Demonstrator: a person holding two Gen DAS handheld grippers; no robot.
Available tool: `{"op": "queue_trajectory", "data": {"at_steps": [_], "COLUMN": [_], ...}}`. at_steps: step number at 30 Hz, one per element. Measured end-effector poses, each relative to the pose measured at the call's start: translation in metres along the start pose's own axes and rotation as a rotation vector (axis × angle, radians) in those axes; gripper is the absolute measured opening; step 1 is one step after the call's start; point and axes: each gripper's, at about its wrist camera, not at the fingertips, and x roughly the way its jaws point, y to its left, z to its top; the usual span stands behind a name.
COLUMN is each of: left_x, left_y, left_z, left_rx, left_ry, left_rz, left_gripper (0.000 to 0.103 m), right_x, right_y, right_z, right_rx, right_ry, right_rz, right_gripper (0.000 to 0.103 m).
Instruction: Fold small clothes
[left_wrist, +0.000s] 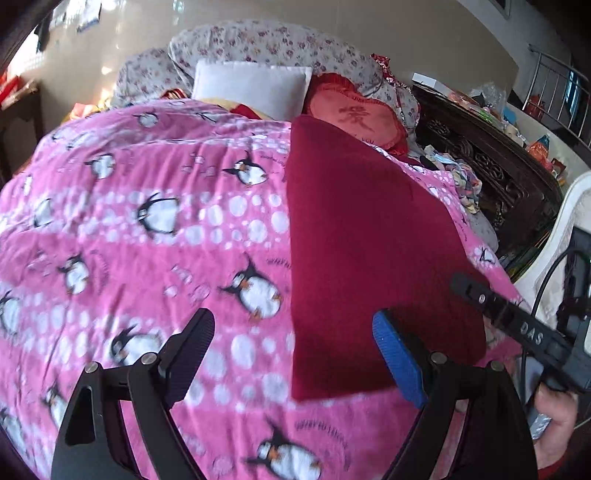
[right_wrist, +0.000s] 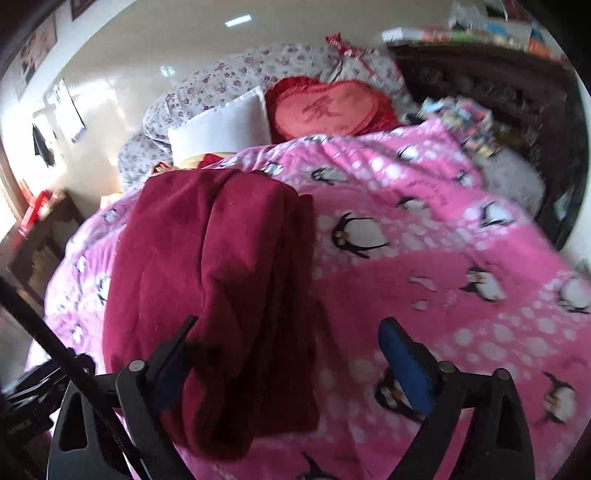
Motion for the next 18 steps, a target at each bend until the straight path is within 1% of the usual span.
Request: {"op": "queue_trajectory", "data": {"at_steps": [1,5,7,8,9,11,12,13,14,15,16,17,18], "left_x": [0.005,0.03,0.046,0.053,0.06,0.074,0.08,0.084,0.085,0.083,0.077,0.071,0.063], "left_y": [0.0,-0.002,-0.002,-0.002,-0.002,-0.002,0.0,0.002,0.002,0.001,-0.002,-0.004,-0.007], "left_z": [0.006,0.026,0.033,0.035,0.036,0.037,0.036,0.035,0.034,0.033,0.032,0.031,0.03], "left_rx": [-0.008,-0.039,-0.052,-0.057,-0.061,-0.083,-0.103,-0.125,-0.131,-0.123,-0.101,-0.084,-0.066], "left_ry": [0.0,0.035,0.065,0.077,0.089,0.112,0.121,0.126,0.121,0.113,0.101,0.088,0.078], "left_rz": [-0.026,-0.107,-0.159,-0.179,-0.2,-0.25,-0.275,-0.297,-0.307,-0.33,-0.336,-0.321,-0.314], "left_gripper": [0.087,0.088,0.091,0.094,0.096,0.096,0.096,0.096,0.092,0.074,0.073,0.068,0.061], "right_x": [0.006,0.025,0.034,0.041,0.046,0.056,0.06,0.062,0.063,0.058,0.053,0.044,0.038], "right_y": [-0.002,-0.007,-0.01,-0.013,-0.014,-0.019,-0.021,-0.023,-0.024,-0.021,-0.016,-0.007,-0.002], "right_z": [0.002,0.01,0.013,0.015,0.015,0.016,0.015,0.013,0.011,0.01,0.01,0.012,0.013], "right_rx": [0.007,0.03,0.048,0.064,0.077,0.108,0.133,0.157,0.176,0.161,0.136,0.094,0.072], "right_ry": [0.013,0.027,0.04,0.049,0.056,0.081,0.094,0.1,0.103,0.086,0.076,0.059,0.051], "right_rz": [0.035,0.098,0.151,0.192,0.212,0.26,0.298,0.338,0.378,0.365,0.36,0.332,0.313], "right_gripper": [0.098,0.102,0.102,0.102,0.102,0.102,0.099,0.084,0.078,0.072,0.059,0.053,0.051]}}
